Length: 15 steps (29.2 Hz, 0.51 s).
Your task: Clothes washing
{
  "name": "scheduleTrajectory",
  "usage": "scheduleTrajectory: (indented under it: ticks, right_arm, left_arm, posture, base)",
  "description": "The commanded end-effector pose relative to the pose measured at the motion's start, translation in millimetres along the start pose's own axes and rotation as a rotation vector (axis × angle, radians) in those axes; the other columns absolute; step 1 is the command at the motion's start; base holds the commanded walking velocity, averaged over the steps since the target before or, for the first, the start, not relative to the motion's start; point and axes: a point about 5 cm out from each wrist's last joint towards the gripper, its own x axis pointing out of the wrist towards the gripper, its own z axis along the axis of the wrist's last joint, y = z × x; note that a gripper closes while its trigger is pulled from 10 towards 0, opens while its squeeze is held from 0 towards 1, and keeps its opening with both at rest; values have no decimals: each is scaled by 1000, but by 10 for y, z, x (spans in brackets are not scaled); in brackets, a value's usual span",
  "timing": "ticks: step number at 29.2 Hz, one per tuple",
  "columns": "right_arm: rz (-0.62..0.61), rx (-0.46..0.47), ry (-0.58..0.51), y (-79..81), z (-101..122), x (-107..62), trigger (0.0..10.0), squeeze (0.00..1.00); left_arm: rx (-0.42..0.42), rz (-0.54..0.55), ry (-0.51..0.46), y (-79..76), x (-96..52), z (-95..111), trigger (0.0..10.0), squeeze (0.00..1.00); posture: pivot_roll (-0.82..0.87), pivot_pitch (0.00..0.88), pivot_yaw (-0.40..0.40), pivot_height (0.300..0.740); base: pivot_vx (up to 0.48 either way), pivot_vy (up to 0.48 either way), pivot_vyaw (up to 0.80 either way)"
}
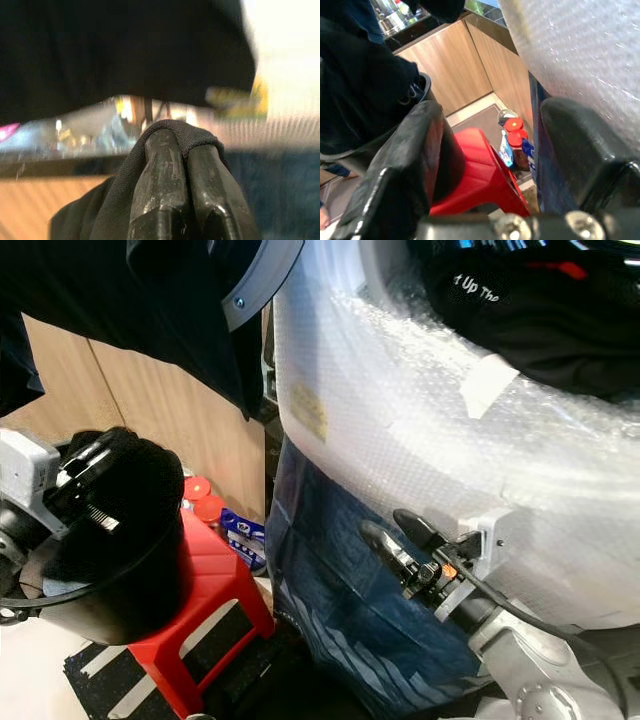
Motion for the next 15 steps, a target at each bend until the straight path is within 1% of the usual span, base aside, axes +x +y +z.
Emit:
scheduleTrajectory:
  ticks: [1,3,5,6,7,8,10,11,13,15]
  right_arm:
    - [32,-24,-27,2,35,83,10000,0]
    - [55,-27,-35,4,27,171,10000,0]
    - [64,-30,-38,-2,24,208,10000,0]
    - [67,-35,-45,-30,23,261,10000,0]
    - [67,-35,-45,-30,23,261,10000,0]
    - [65,-38,-53,-57,24,301,10000,0]
    - [66,-36,-63,-75,29,337,10000,0]
    - [70,-36,-68,-86,27,364,10000,0]
    - [76,-39,-74,-103,13,393,10000,0]
    - [73,-34,-80,-125,-22,424,10000,0]
  left_arm:
    - [32,-27,-112,-66,86,281,10000,0]
    - [43,-29,-166,-62,161,398,10000,0]
    - [28,-28,-191,-66,201,439,10000,0]
    - [28,-56,-217,-113,272,492,10000,0]
    - [28,-56,-217,-113,272,492,10000,0]
    - [21,-79,-236,-161,336,524,10000,0]
    - [-10,-84,-257,-204,434,558,10000,0]
    - [-35,-95,-272,-246,508,590,10000,0]
    - [-55,-116,-275,-282,556,609,10000,0]
    - [-74,-124,-301,-322,657,650,10000,0]
  posture:
    - [34,64,-132,740]
    - [45,39,-135,740]
    - [48,33,-135,740]
    - [55,10,-136,740]
    - [55,10,-136,740]
    - [60,0,-133,740]
    - [62,0,-129,740]
    - [63,0,-124,740]
    - [65,0,-119,740]
    - [71,0,-109,740]
  base:
    - [0,0,0]
    - [0,0,0]
    - [0,0,0]
    - [0,0,0]
    - [0,0,0]
    - [0,0,0]
    - [0,0,0]
    - [0,0,0]
    - [0,0,0]
    - [0,0,0]
